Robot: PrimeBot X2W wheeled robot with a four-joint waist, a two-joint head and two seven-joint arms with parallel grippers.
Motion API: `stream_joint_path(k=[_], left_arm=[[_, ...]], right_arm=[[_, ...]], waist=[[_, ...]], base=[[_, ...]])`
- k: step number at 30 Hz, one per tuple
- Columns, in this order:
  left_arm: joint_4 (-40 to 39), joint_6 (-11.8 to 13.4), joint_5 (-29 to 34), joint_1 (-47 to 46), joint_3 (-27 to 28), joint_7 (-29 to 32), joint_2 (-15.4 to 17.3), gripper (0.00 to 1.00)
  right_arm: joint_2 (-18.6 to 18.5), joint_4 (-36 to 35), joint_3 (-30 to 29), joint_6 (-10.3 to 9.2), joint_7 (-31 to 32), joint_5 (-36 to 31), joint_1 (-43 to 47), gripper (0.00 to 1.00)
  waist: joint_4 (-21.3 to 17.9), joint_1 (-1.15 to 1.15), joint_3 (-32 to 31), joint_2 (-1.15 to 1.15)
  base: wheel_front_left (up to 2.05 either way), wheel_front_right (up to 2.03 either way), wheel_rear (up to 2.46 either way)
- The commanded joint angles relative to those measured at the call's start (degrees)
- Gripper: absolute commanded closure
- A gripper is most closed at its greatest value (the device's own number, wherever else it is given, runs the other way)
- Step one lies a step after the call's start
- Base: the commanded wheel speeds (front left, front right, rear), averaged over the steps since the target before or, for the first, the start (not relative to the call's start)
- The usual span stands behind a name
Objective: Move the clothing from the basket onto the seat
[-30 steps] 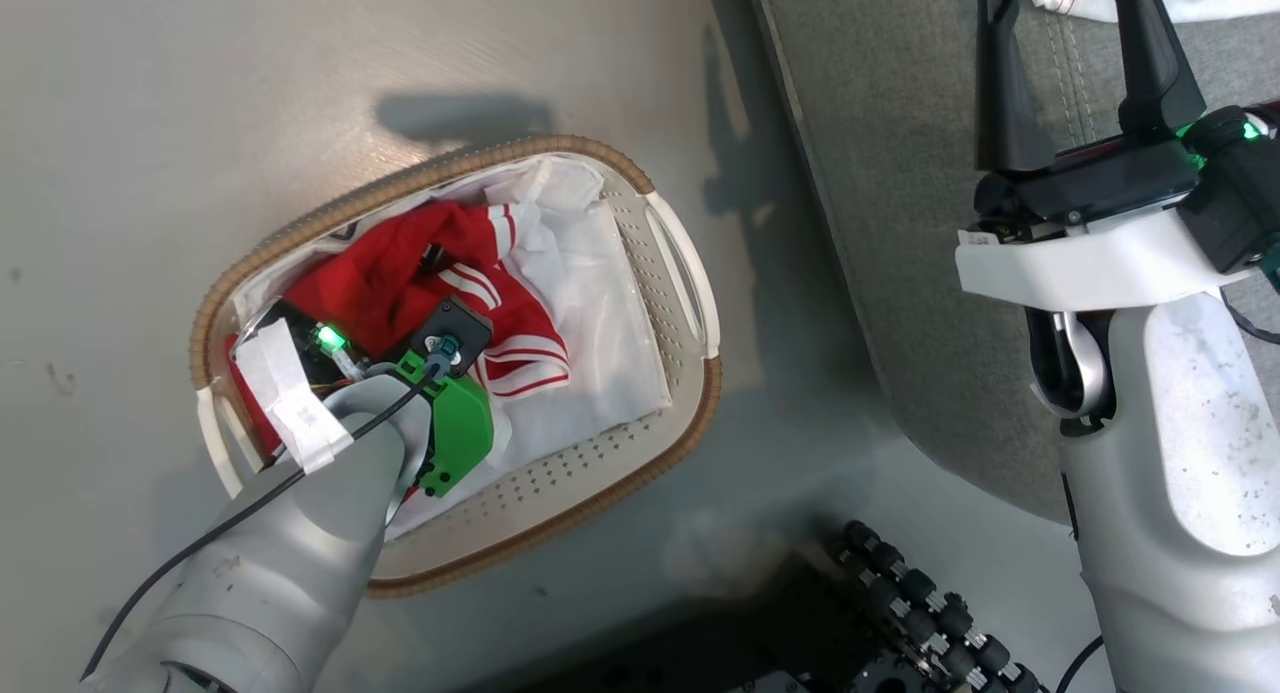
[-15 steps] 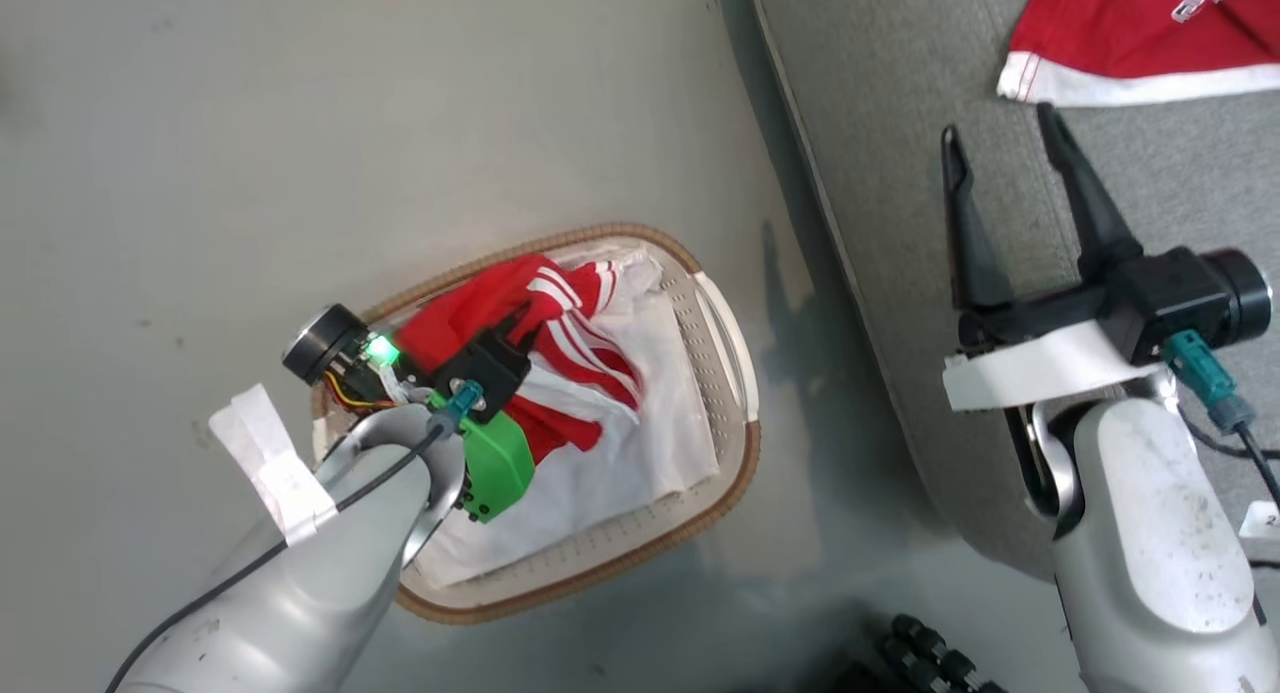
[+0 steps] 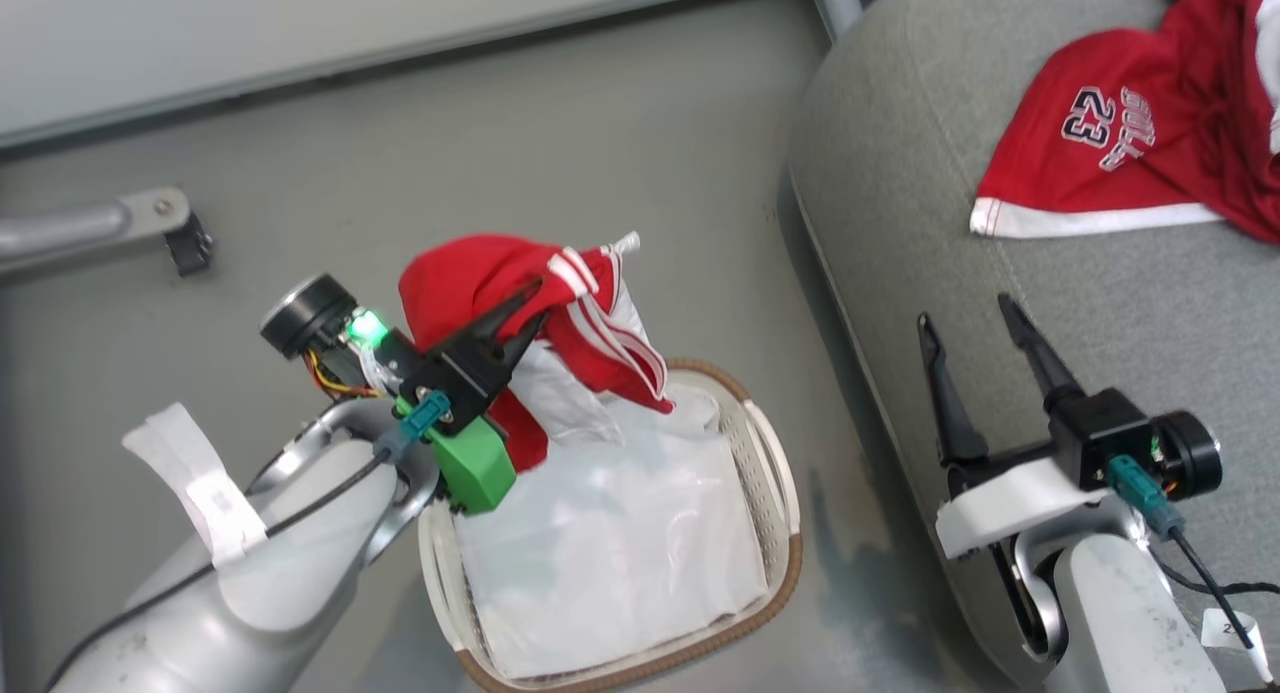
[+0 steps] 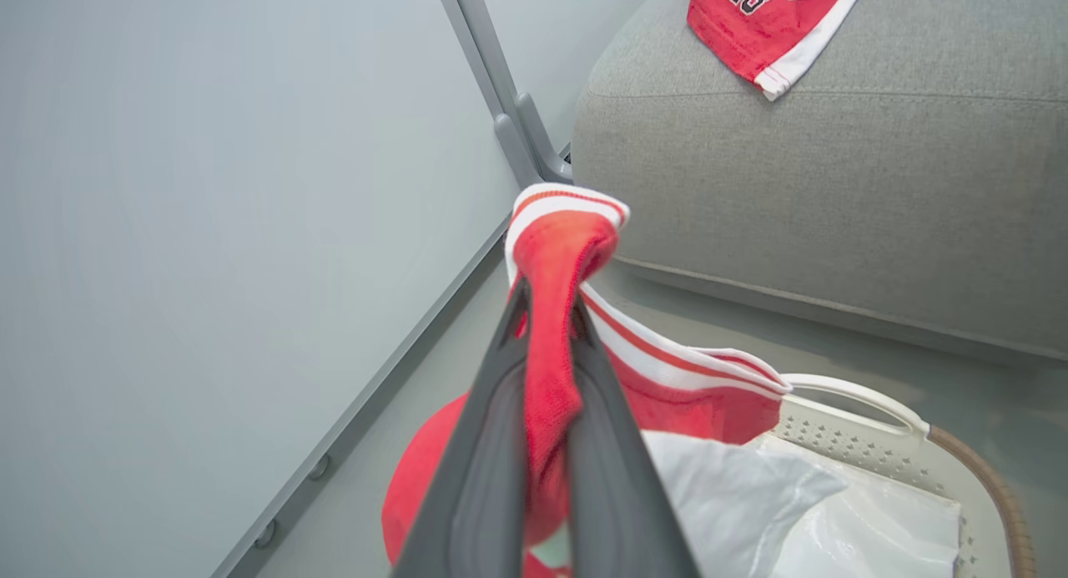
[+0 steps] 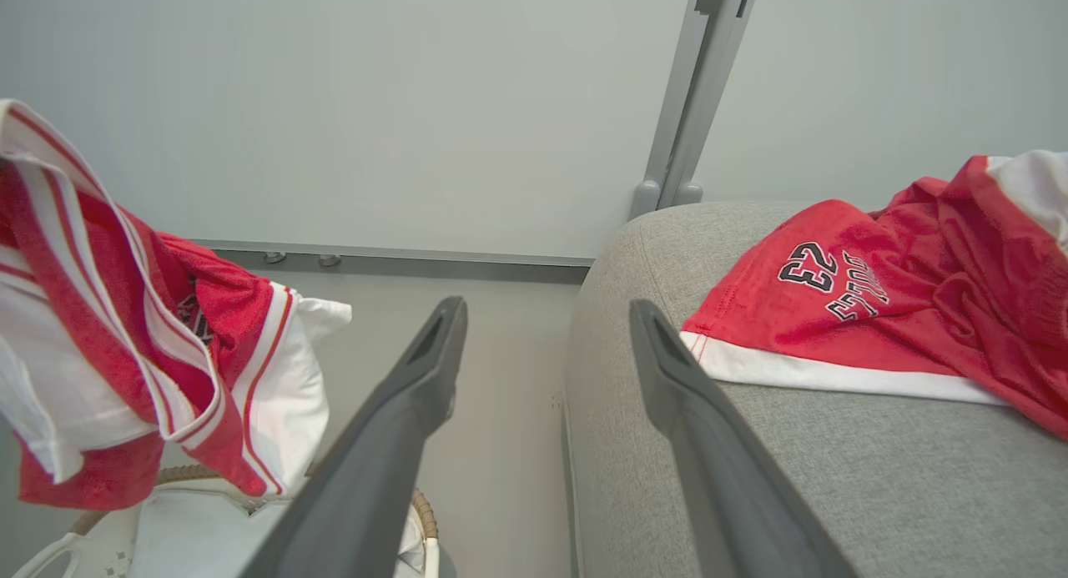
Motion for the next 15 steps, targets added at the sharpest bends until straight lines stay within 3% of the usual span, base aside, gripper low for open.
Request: stream_joint_path(k=[1, 15], left_arm=[[-1.2, -0.1, -0.9, -1.5, 0.1, 0.4, 0.5, 1.00], [-8.3, -0.4, -3.5, -14.6, -0.8, 5.9, 3.4, 1.00]], right_arm=[[-0.2, 0.4, 0.3, -0.08, -0.3, -0.2, 1.6, 0.00], [-0.2, 1.6, 4.2, -0.08, -0.3, 0.0, 3.8, 0.00]], waist=[[3.0, 0.01, -9.2, 0.62], [1.1, 0.01, -16.3, 0.62]], base=[[0.00, 0.00, 0.00], [0.00, 0.00, 0.00]])
